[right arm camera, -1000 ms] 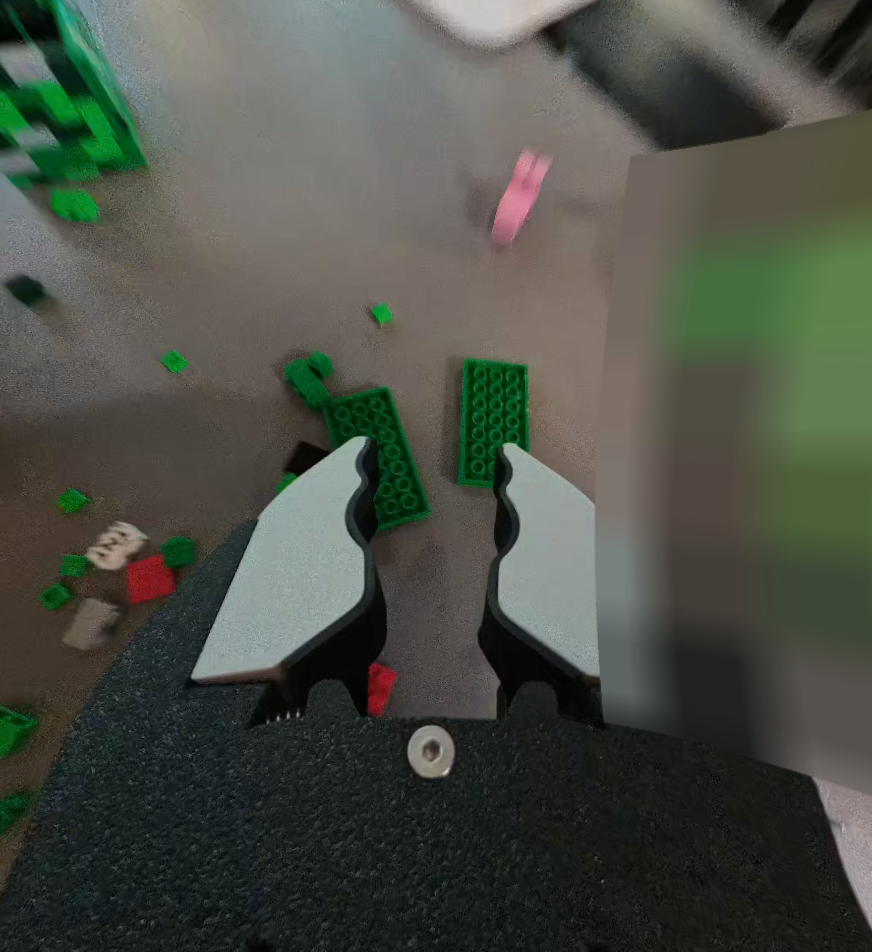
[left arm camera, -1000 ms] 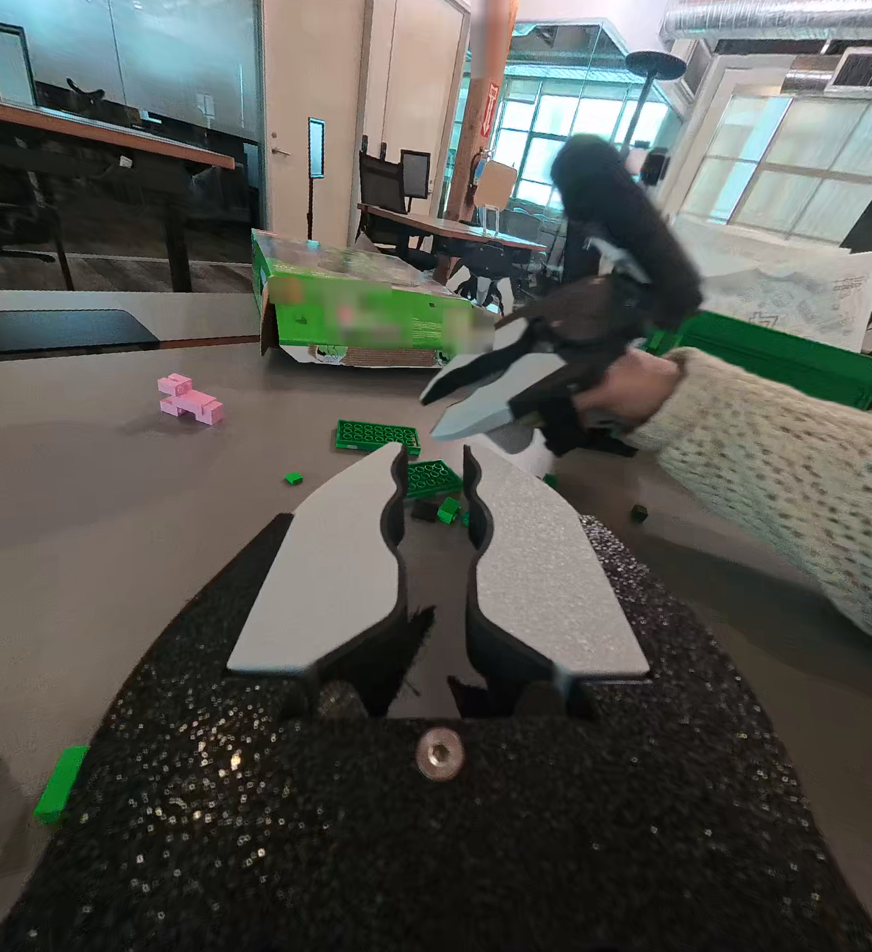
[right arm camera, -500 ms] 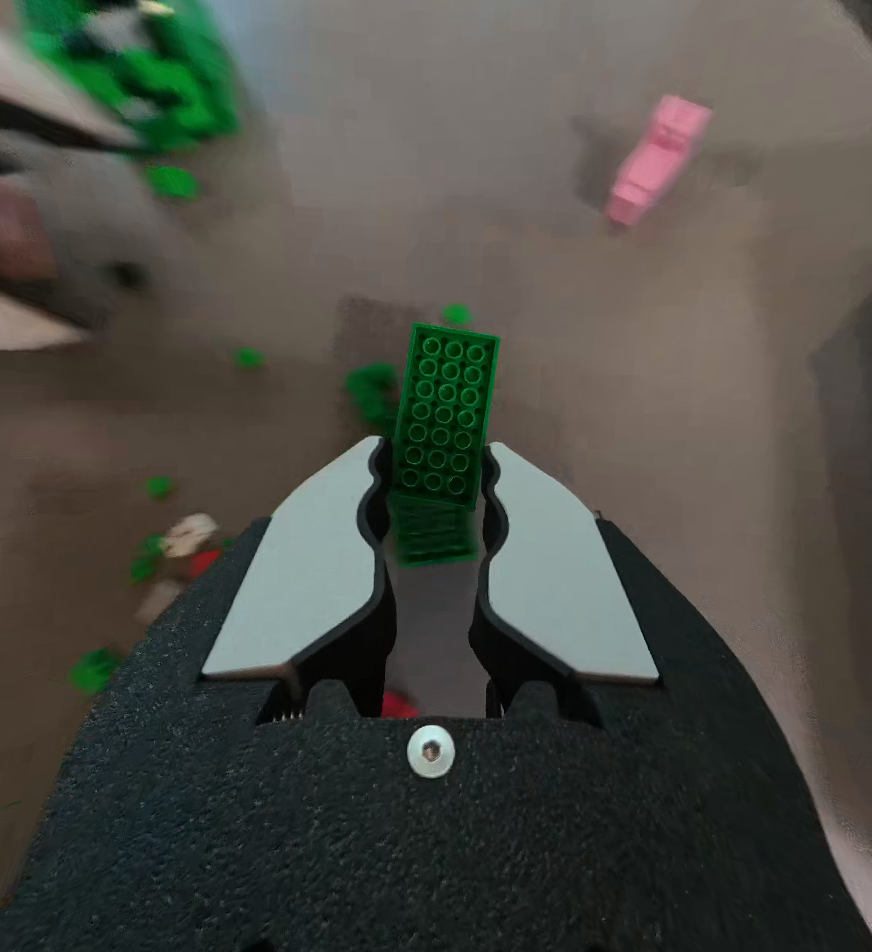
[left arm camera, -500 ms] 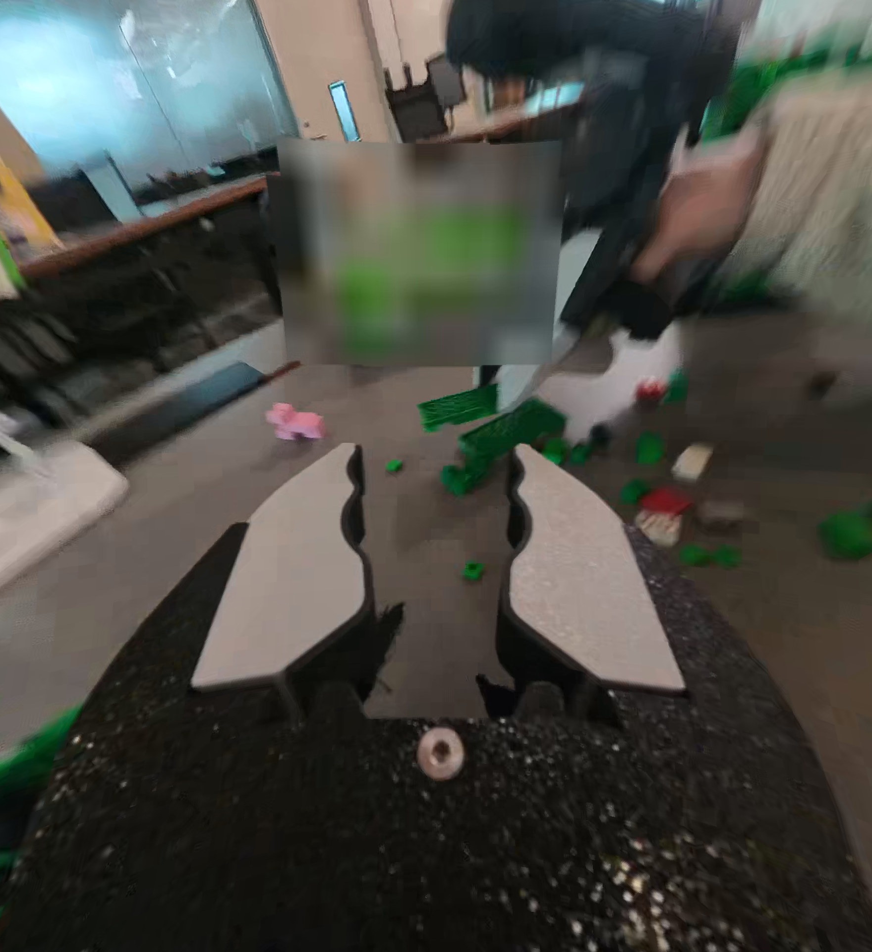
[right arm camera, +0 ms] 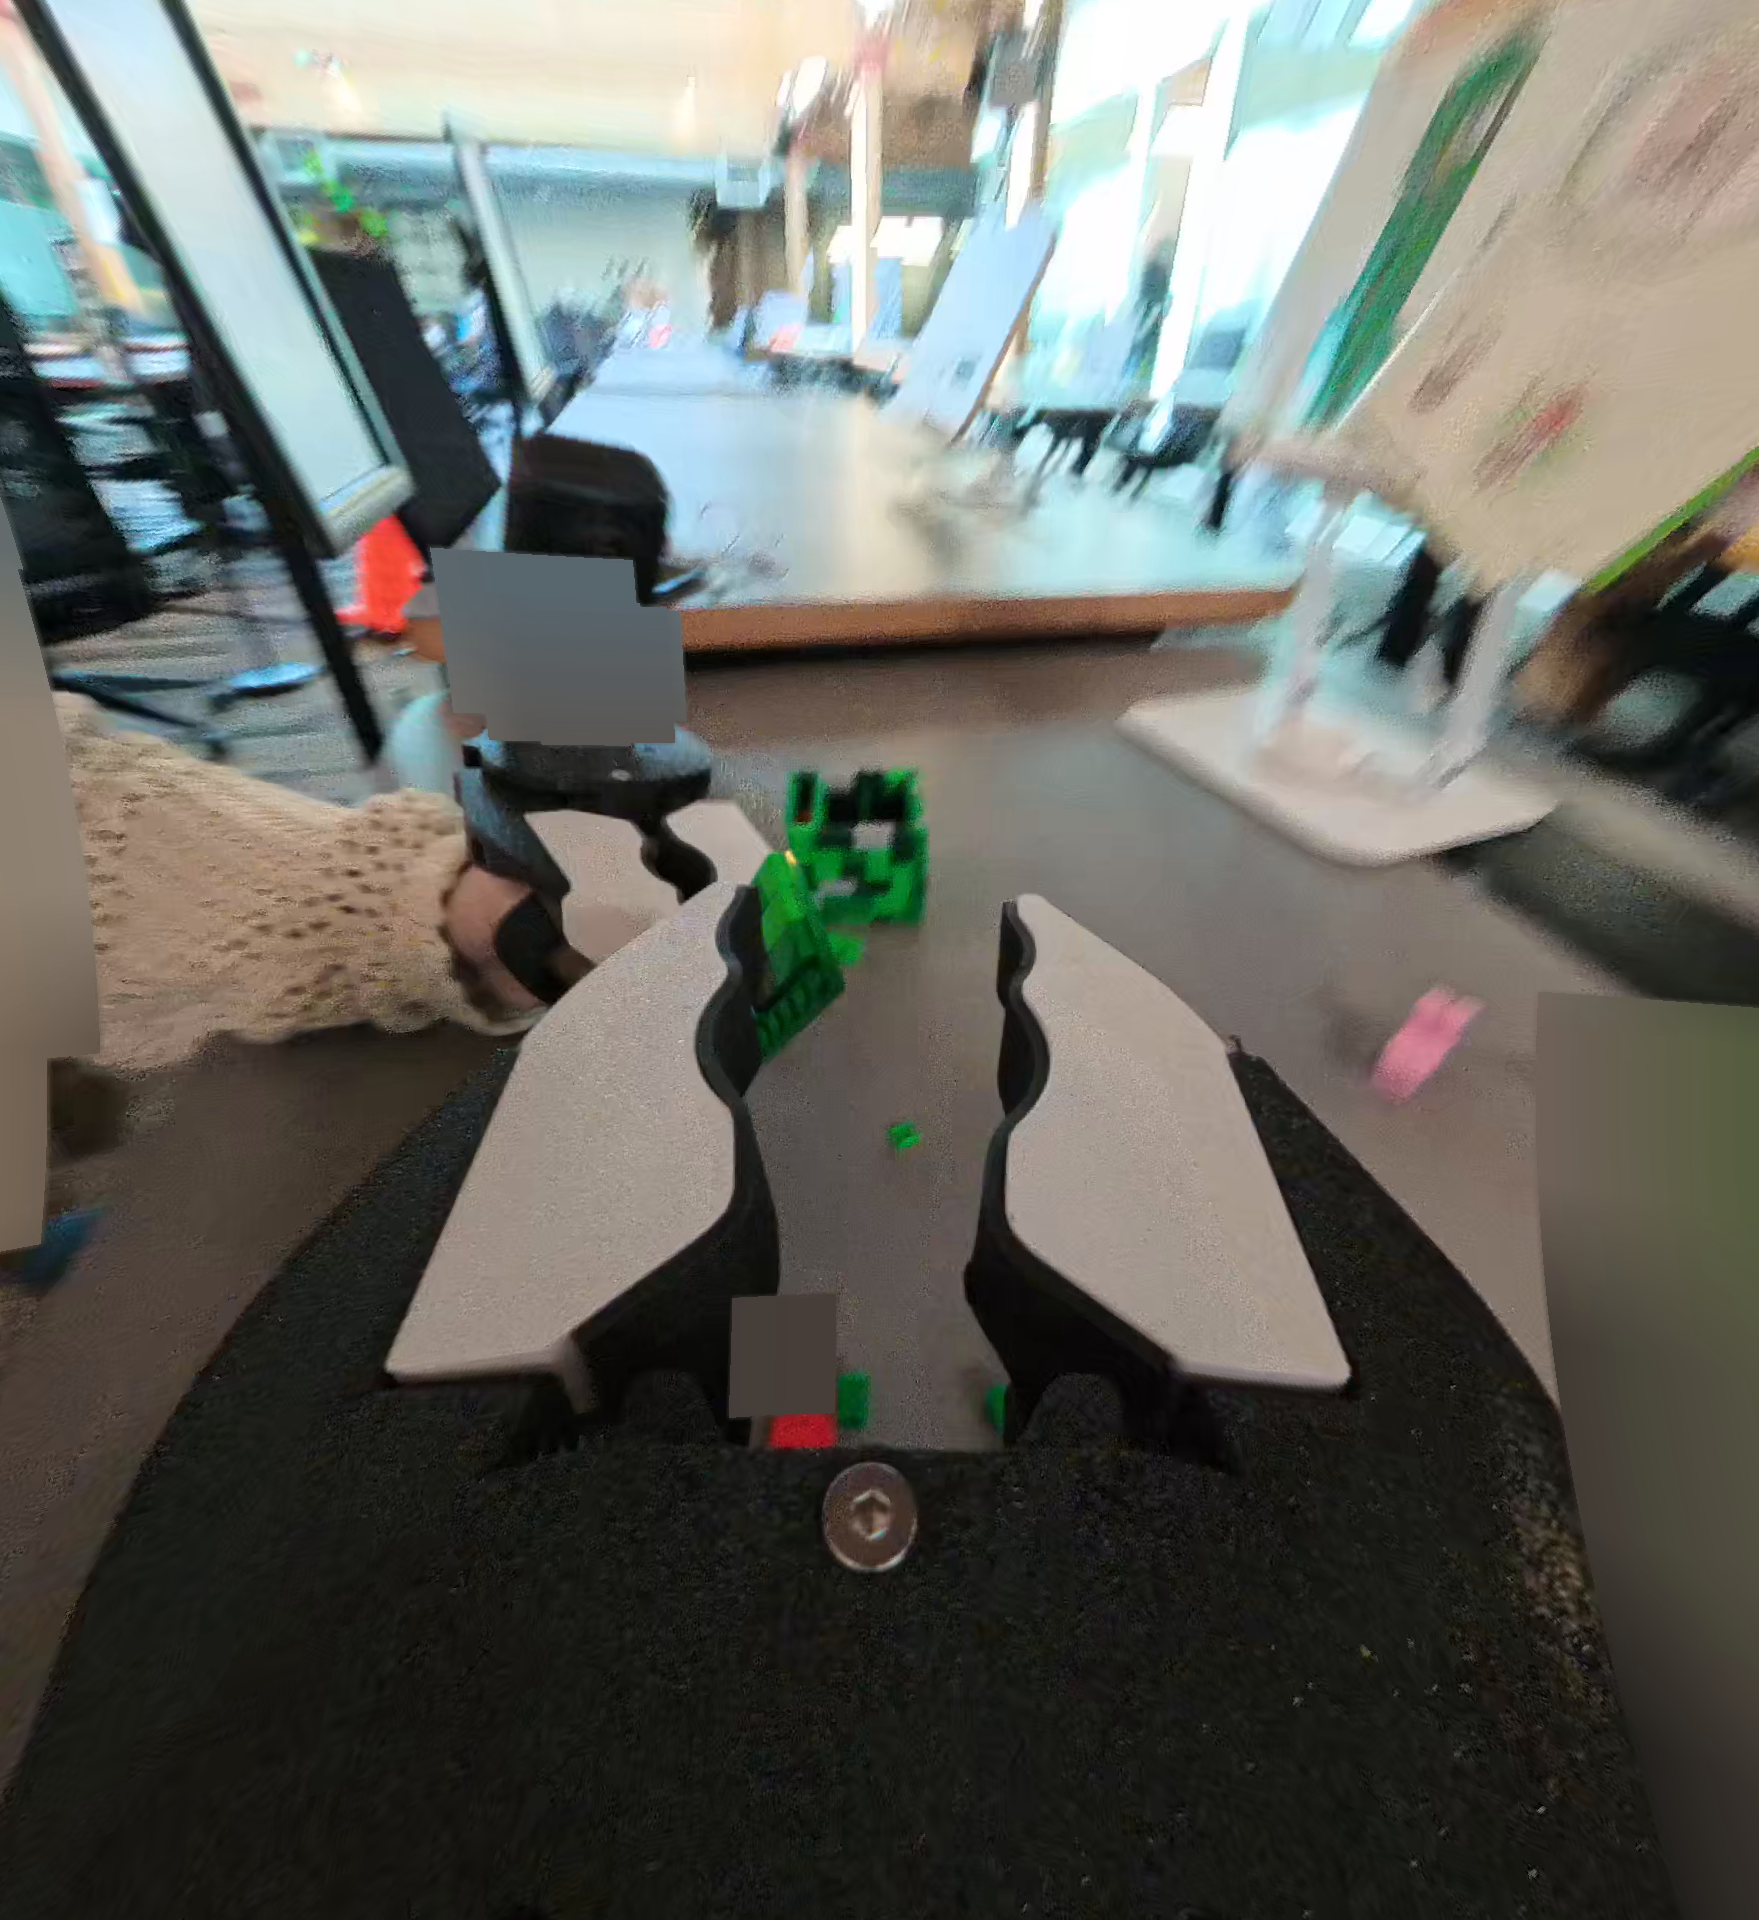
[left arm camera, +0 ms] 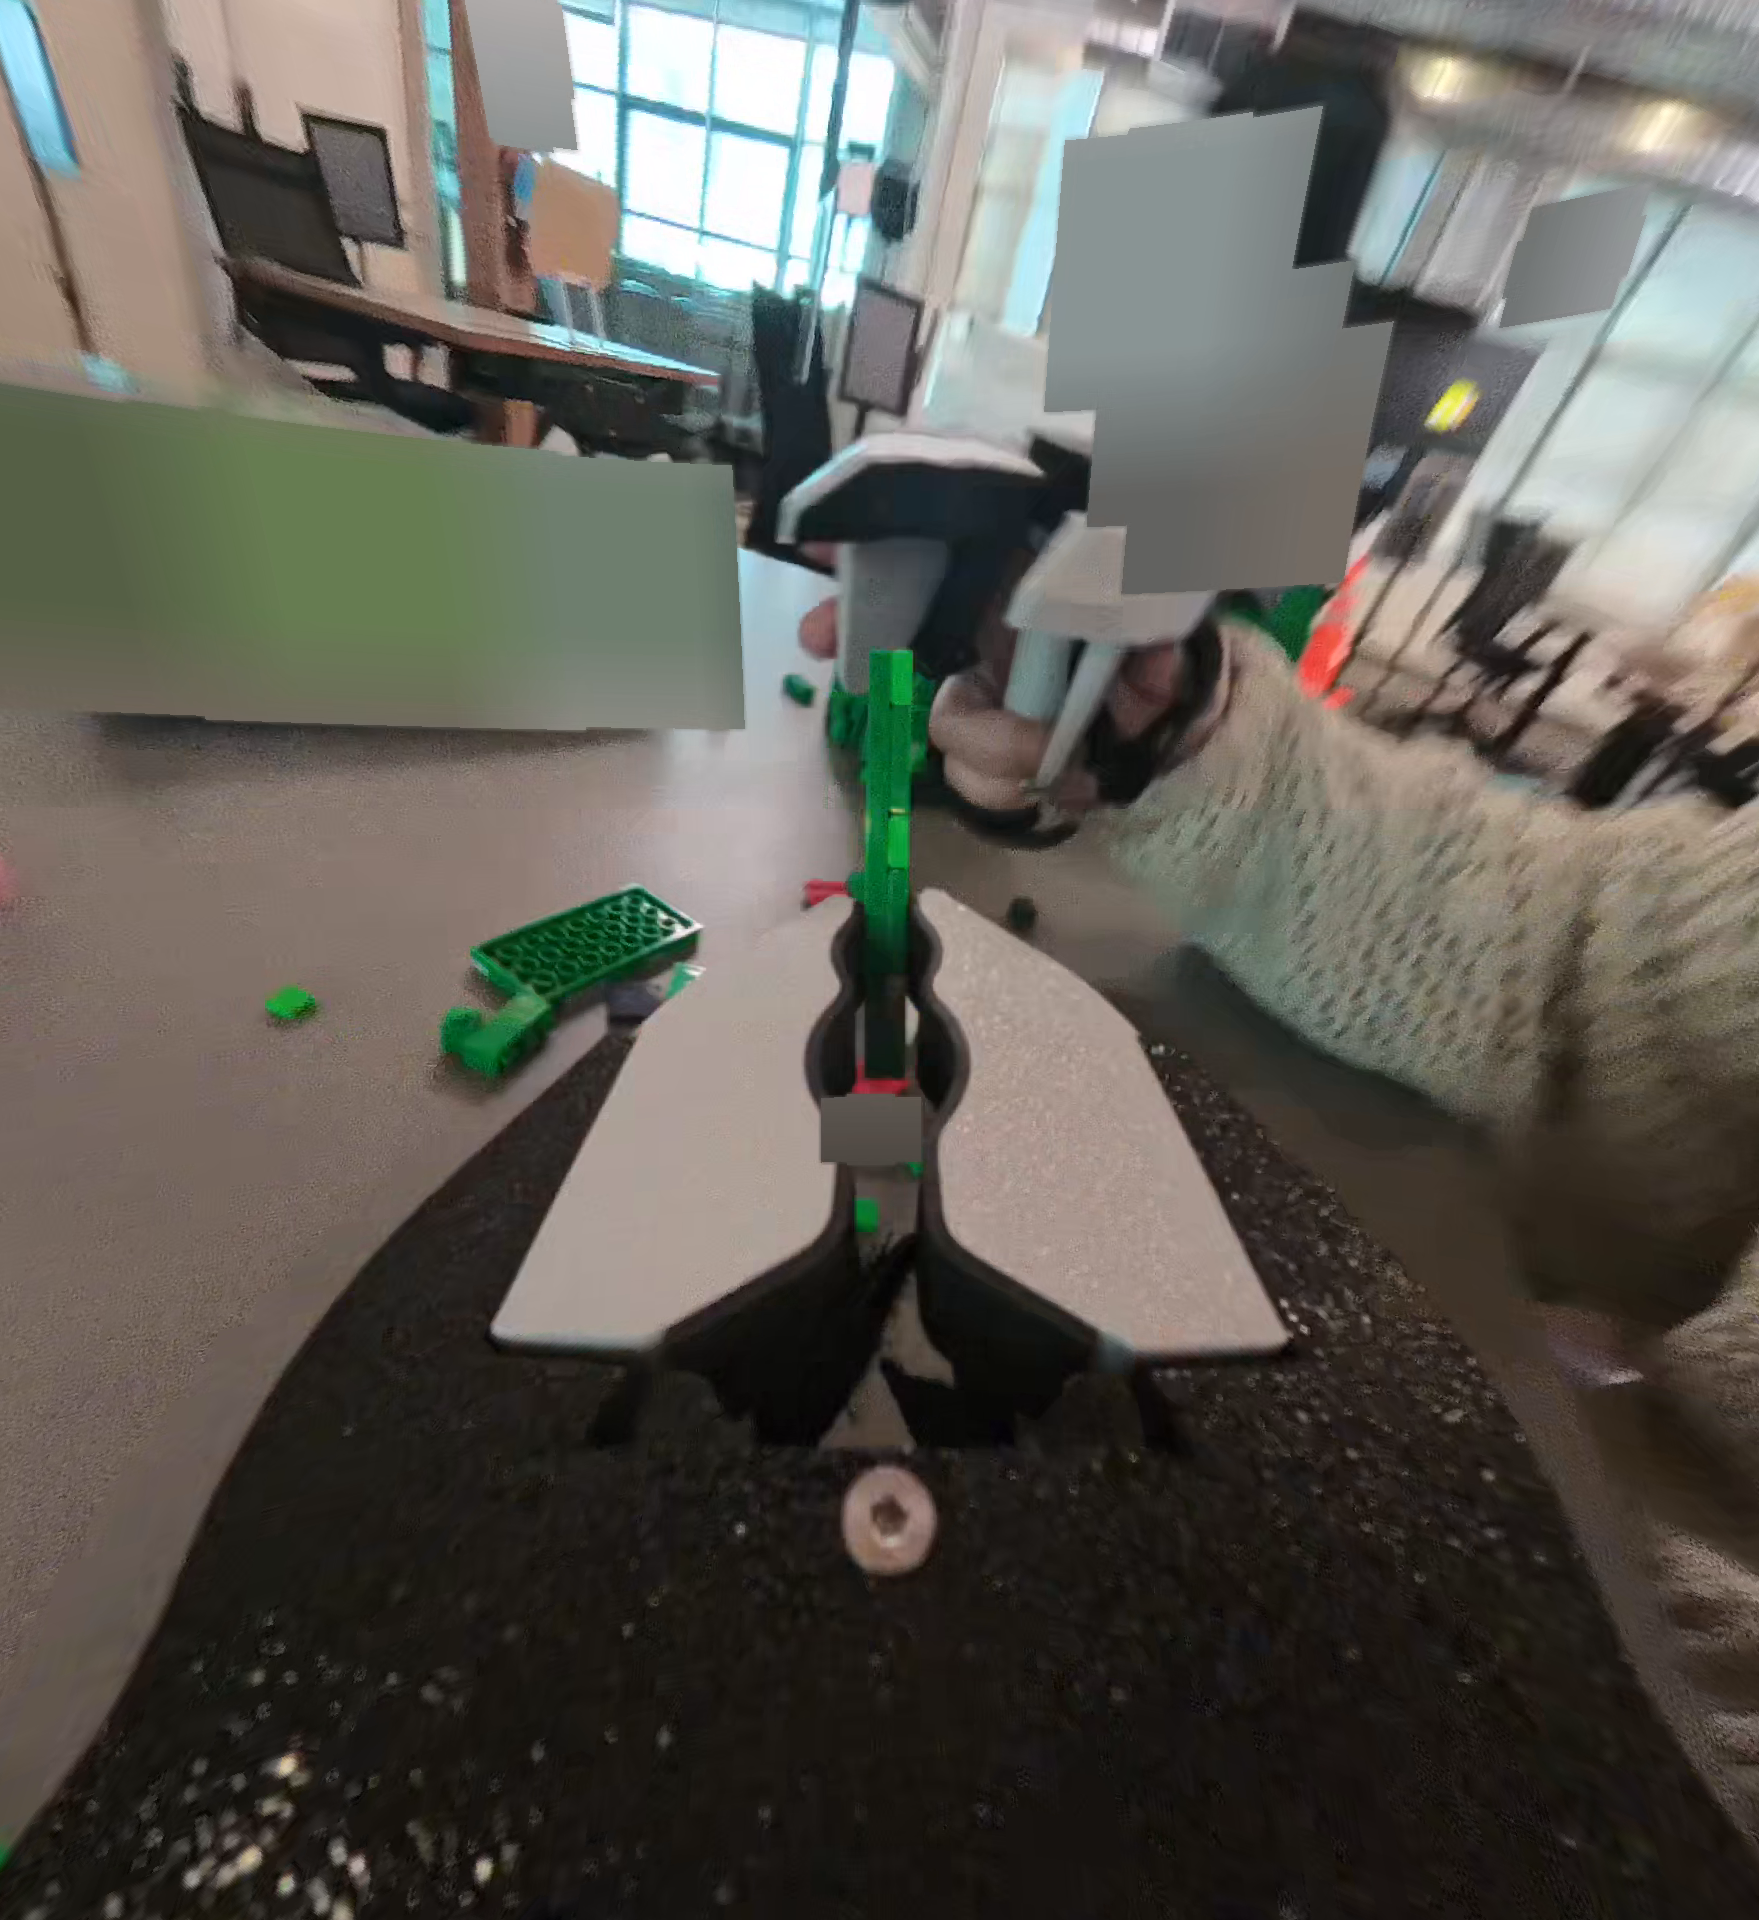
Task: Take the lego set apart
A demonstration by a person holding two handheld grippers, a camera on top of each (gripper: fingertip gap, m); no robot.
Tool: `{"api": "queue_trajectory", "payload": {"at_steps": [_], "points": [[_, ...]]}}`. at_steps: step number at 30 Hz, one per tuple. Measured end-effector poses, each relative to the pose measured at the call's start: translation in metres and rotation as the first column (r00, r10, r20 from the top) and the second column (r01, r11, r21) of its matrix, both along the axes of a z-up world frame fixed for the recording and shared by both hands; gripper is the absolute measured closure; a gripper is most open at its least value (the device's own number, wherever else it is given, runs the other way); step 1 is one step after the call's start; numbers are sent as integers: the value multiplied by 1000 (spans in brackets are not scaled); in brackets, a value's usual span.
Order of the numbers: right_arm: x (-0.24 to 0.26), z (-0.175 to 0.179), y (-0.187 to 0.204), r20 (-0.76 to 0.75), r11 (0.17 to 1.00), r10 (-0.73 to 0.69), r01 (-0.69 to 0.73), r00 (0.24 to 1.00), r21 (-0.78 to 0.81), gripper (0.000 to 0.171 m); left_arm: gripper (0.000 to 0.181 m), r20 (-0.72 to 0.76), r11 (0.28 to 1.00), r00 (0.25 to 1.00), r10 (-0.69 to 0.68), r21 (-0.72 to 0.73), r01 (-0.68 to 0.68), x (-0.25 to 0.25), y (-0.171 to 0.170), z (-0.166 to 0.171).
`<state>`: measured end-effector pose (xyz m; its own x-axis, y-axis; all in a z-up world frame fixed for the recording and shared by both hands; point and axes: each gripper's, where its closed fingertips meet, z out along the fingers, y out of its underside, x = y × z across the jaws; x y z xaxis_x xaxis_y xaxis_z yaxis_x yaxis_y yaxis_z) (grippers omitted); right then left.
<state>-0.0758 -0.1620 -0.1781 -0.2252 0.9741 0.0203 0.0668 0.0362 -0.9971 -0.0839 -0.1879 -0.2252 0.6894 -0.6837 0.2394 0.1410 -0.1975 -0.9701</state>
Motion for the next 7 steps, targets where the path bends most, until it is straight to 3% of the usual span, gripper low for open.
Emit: {"api": "queue_trajectory", "payload": {"at_steps": [4,7], "points": [[9,1,-2,-232,922,-162,231,959,311,131,176,215,990,971,-101,-75,120,3,-4,6],[1,-11,-14,-220,844,-151,241,964,480,127,176,437,954,875,-209,-107,281,8,-11,16]]}}
